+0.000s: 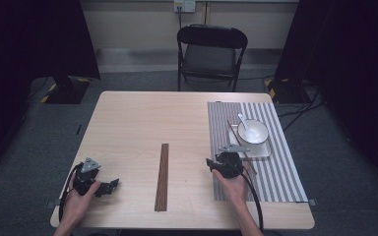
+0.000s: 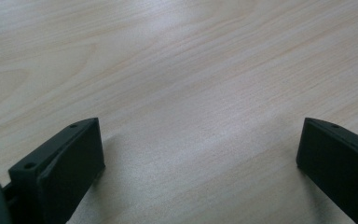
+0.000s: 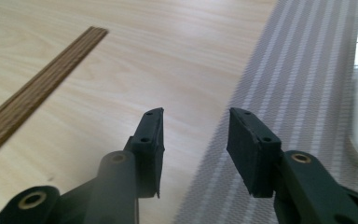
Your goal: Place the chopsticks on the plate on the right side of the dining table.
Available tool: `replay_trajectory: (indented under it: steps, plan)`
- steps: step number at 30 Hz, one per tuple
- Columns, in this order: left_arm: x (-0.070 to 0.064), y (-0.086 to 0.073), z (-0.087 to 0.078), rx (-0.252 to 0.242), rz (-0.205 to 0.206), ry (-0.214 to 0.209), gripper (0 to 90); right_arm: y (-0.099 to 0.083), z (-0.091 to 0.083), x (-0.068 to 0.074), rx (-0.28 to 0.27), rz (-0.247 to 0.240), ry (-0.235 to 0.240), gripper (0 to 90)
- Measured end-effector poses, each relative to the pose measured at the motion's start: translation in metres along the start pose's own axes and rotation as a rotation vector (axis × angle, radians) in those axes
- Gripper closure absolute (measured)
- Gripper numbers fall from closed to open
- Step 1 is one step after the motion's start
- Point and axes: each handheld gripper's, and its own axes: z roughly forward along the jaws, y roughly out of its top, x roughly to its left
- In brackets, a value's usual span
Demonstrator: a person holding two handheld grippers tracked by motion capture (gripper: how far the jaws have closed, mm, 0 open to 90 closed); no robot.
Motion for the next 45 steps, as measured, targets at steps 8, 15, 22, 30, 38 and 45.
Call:
replay_trajectory:
  steps: [8,15,22,30,38,45]
  plan:
    - [0.0,0.0,0.0,0.0,0.0,0.0,0.0,-0.01,0.014,0.033,0.046,-0.02,0.063,45.6]
    - [0.0,0.0,0.0,0.0,0.0,0.0,0.0,-0.012,0.024,0.059,0.065,-0.064,0.153,36.3]
    - [0.0,0.0,0.0,0.0,-0.002,-0.003,0.0,-0.01,0.033,0.082,0.071,-0.116,0.189,48.4]
    - [0.0,0.0,0.0,0.0,0.0,0.0,0.1,-0.011,0.041,0.101,0.073,-0.144,0.217,55.5]
    - [0.0,0.0,0.0,0.0,0.0,0.0,0.1,-0.008,0.046,0.11,0.071,-0.167,0.223,56.8]
    - [0.0,0.0,0.0,0.0,0.0,0.0,0.0,-0.008,0.05,0.113,0.071,-0.157,0.227,56.7]
